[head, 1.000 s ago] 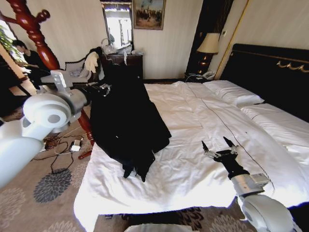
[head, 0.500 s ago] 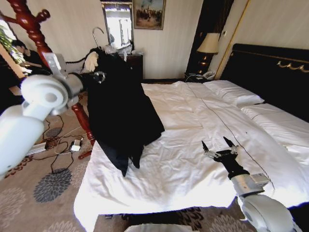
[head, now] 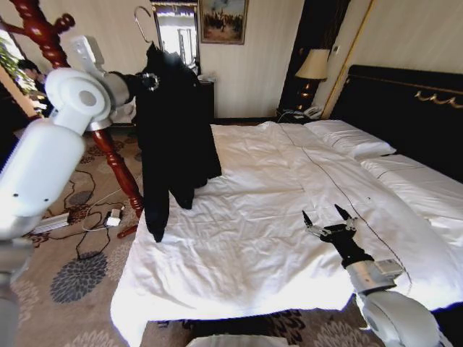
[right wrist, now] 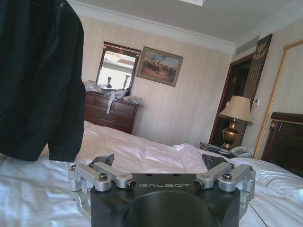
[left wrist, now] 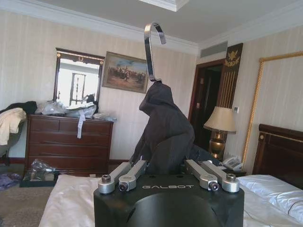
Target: Pick up the clothes from the bed and hang them on the clothes hanger.
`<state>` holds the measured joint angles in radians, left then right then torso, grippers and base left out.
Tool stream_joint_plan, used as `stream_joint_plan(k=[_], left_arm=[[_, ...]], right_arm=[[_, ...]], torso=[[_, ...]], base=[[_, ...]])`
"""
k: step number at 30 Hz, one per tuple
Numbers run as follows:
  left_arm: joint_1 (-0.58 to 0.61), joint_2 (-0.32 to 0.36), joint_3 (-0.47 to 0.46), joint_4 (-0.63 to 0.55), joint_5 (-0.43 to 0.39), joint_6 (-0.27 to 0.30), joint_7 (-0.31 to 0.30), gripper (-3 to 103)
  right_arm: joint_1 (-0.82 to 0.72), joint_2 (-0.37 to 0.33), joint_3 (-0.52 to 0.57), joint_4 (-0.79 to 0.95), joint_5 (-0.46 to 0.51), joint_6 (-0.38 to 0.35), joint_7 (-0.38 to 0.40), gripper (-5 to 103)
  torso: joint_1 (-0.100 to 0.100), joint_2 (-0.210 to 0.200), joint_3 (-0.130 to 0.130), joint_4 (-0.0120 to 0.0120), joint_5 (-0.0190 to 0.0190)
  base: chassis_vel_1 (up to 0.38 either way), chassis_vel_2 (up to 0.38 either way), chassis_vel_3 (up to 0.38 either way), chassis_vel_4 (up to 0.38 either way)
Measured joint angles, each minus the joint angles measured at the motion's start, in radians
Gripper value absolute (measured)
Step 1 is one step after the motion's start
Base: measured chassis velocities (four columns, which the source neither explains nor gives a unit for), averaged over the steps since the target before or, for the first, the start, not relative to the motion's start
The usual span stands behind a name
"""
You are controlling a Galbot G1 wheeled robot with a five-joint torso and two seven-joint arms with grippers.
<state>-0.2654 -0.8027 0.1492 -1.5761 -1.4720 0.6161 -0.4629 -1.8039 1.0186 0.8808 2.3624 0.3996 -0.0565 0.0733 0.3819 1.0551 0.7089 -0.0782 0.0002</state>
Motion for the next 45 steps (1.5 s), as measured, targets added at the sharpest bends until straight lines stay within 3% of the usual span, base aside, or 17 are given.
stream_joint_plan(k=[11,19,26,45], left_arm=[[-0.169,-0.064,0.096,0.153,0.009,0.041,0.003,19],[-0.247,-0.073,0.156,0.251,0.041,0.077,-0.007,19],[-0.285,-0.065,0.2,0.342,0.098,0.095,0.019,19],[-0.331,0.002,0.249,0.381,0.149,0.099,0.012,19]], right_arm=[[0.0,0.0,0.0,0.0,0.0,0.0,0.0,100],[0.0,0.0,0.0,0.0,0.0,0.0,0.0,100],[0.0,0.0,0.0,0.0,0.0,0.0,0.0,100],[0.0,0.0,0.0,0.0,0.0,0.0,0.0,100]], torso=[[0.0,0.0,0.0,0.0001,-0.0001],[0.0,0.0,0.0,0.0002,-0.0003],[0.0,0.0,0.0,0.0004,-0.0004],[0.0,0.0,0.0,0.0004,-0.0004]], base=[[0.0,0.0,0.0,0.0],[0.0,0.0,0.0,0.0],[0.0,0.0,0.0,0.0],[0.0,0.0,0.0,0.0]])
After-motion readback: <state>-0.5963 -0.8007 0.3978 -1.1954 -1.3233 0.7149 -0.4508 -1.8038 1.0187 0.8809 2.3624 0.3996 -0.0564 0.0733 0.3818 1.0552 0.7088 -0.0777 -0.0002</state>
